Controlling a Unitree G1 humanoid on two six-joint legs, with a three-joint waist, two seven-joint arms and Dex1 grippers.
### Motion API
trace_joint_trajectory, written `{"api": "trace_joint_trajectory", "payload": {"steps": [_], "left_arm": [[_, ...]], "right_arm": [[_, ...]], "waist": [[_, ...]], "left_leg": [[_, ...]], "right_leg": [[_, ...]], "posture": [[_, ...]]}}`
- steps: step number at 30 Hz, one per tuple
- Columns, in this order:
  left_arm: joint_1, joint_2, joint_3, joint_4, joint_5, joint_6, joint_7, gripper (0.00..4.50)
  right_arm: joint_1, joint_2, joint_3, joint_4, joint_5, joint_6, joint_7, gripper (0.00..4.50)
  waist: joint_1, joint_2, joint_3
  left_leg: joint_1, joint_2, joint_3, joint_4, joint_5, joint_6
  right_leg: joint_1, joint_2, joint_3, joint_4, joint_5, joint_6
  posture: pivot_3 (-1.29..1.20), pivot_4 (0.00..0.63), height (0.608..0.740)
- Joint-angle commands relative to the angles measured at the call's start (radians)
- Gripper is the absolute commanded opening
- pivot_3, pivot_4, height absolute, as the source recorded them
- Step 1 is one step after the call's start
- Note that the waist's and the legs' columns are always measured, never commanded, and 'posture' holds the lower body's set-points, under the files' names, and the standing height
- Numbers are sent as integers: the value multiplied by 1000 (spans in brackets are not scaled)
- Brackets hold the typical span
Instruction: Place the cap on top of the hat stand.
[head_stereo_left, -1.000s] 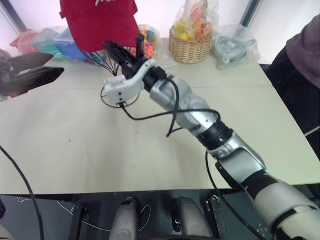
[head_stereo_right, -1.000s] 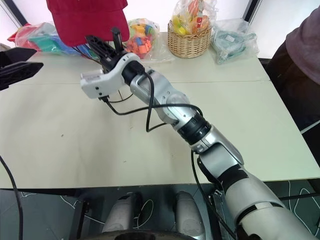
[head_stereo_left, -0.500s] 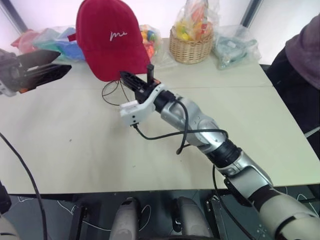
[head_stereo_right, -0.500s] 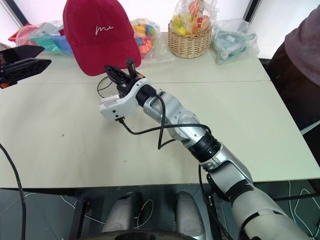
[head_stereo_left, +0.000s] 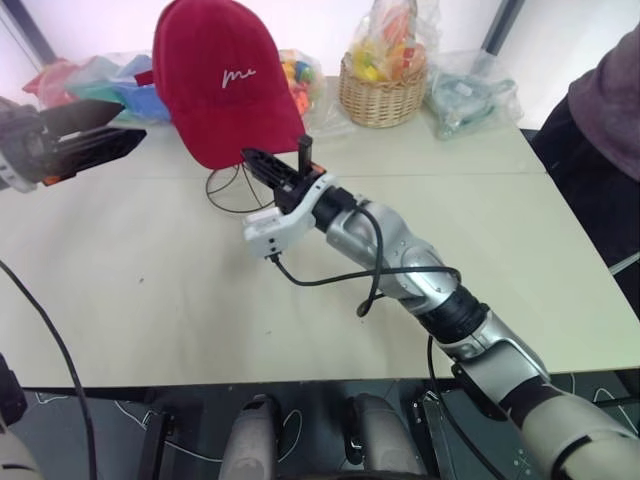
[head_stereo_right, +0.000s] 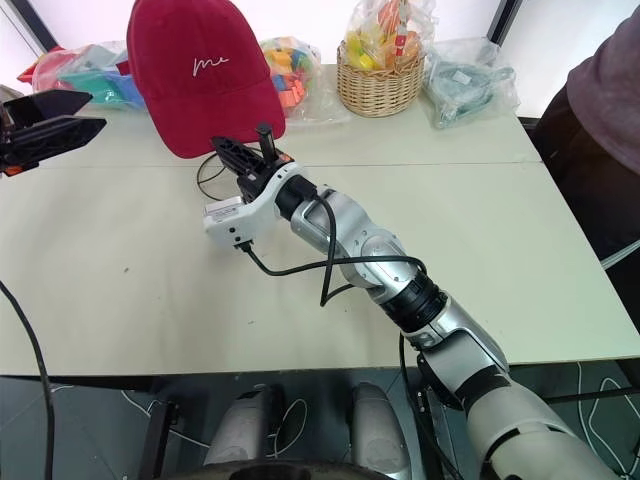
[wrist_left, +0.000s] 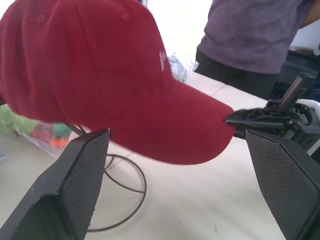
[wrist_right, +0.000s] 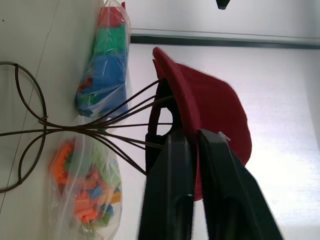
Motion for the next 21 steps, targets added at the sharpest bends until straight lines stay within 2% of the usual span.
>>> {"api": "trace_joint_trajectory", "payload": {"steps": [1,6,14,21], "left_arm": [[-39,9,3,-16,1,-7,-1,4500],[-50,8,-7,-8,4,-8,-3,4500],[-54,1,-14,-5,10,-12,-5,4500],[-45,13,-19,-4,20,-10,-18,4500]], "right_arm": [[5,1,-37,-49,11,8,-6,1829],[19,1,-43,-58,13,6,-6,4408],[64,-19,-46,-91,23,2,31,4408],[234,-69,-146,-240,156,71,175,4408]], "waist": [[0,0,0],[-3,0,0],[-1,0,0],[2,0,0]], "left_leg": [[0,0,0,0,0,0],[0,0,0,0,0,0],[0,0,0,0,0,0],[0,0,0,0,0,0]], "right_leg": [[0,0,0,0,0,0],[0,0,0,0,0,0],[0,0,0,0,0,0],[0,0,0,-1,0,0]], "posture": [[0,150,740],[0,150,740],[0,150,740],[0,150,740]]}}
